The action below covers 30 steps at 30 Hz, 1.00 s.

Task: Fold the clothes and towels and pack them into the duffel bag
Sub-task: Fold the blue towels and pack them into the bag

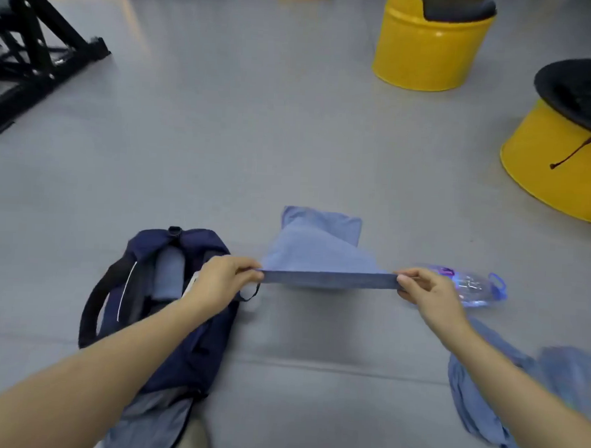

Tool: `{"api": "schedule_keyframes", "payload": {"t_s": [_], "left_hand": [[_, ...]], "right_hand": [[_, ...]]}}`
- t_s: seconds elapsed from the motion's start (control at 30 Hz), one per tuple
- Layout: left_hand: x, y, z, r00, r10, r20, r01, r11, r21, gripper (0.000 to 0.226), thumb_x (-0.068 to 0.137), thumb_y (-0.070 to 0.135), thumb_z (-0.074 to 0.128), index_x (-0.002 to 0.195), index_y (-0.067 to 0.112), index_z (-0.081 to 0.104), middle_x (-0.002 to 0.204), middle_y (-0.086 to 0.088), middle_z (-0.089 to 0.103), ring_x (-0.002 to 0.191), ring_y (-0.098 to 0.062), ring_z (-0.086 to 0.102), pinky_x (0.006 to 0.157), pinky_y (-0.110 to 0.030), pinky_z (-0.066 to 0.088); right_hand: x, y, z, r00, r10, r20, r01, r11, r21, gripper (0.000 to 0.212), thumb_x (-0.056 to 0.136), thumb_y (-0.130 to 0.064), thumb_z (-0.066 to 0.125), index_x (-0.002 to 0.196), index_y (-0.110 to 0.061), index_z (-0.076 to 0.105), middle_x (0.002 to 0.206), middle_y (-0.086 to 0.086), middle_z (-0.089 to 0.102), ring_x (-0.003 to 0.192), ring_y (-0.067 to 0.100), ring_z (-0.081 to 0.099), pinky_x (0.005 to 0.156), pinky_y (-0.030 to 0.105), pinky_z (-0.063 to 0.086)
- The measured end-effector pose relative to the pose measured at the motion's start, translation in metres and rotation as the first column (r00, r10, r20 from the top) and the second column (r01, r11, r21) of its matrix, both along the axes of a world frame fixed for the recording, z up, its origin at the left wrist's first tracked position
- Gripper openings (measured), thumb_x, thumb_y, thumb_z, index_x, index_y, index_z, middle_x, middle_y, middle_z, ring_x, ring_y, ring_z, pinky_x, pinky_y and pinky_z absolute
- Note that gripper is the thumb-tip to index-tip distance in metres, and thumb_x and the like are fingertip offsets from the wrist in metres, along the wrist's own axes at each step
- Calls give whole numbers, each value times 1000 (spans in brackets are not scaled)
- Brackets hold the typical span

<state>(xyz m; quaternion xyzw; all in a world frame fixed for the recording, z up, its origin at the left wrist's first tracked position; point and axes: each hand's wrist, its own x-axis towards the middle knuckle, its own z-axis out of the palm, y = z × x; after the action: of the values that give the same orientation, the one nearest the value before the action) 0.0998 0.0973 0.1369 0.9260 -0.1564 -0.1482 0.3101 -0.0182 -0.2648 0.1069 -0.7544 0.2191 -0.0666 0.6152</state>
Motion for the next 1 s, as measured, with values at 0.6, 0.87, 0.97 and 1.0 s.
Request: {"api": "schedule_keyframes", "payload": {"t_s": [0.6, 0.87, 0.97, 1.0], "left_hand": [[-112, 29, -224, 868, -371, -329, 488, 760, 429, 29, 100, 42, 56, 126, 37, 69, 131, 13, 65, 116, -17, 62, 91, -30, 45], [-75, 2, -216, 780, -417, -467, 616, 644, 454, 74, 92, 74, 36, 157, 42, 23, 150, 1, 44, 131, -26, 51, 104, -39, 44], [-24, -34, -201, 826, -432, -362, 560, 699, 445, 81, 92, 72, 34, 160, 40, 3, 151, -6, 43, 132, -33, 49, 105, -43, 42], [-6, -48, -195, 840, -444, -312, 542, 712, 446, 80, 94, 69, 35, 160, 39, 2, 150, -8, 44, 132, -34, 49, 105, -44, 42]], "right_hand": [[-115, 21, -205, 669, 343, -659, -688, 622, -374, 16, 93, -31, 67, 106, -29, 77, 110, -7, 75, 105, 19, 67, 92, 33, 50], [-92, 27, -192, 452, 502, -737, -889, 319, -327, 51, 90, -55, 59, 137, -36, 58, 121, -3, 65, 116, 26, 54, 99, 38, 45], [-45, 25, -176, 512, 523, -681, -857, 367, -362, 61, 94, -59, 54, 151, -41, 38, 128, 1, 64, 123, 27, 53, 102, 38, 44], [-26, 24, -171, 539, 524, -659, -841, 374, -391, 63, 95, -59, 52, 153, -42, 33, 135, 1, 61, 127, 27, 52, 104, 38, 43]]}}
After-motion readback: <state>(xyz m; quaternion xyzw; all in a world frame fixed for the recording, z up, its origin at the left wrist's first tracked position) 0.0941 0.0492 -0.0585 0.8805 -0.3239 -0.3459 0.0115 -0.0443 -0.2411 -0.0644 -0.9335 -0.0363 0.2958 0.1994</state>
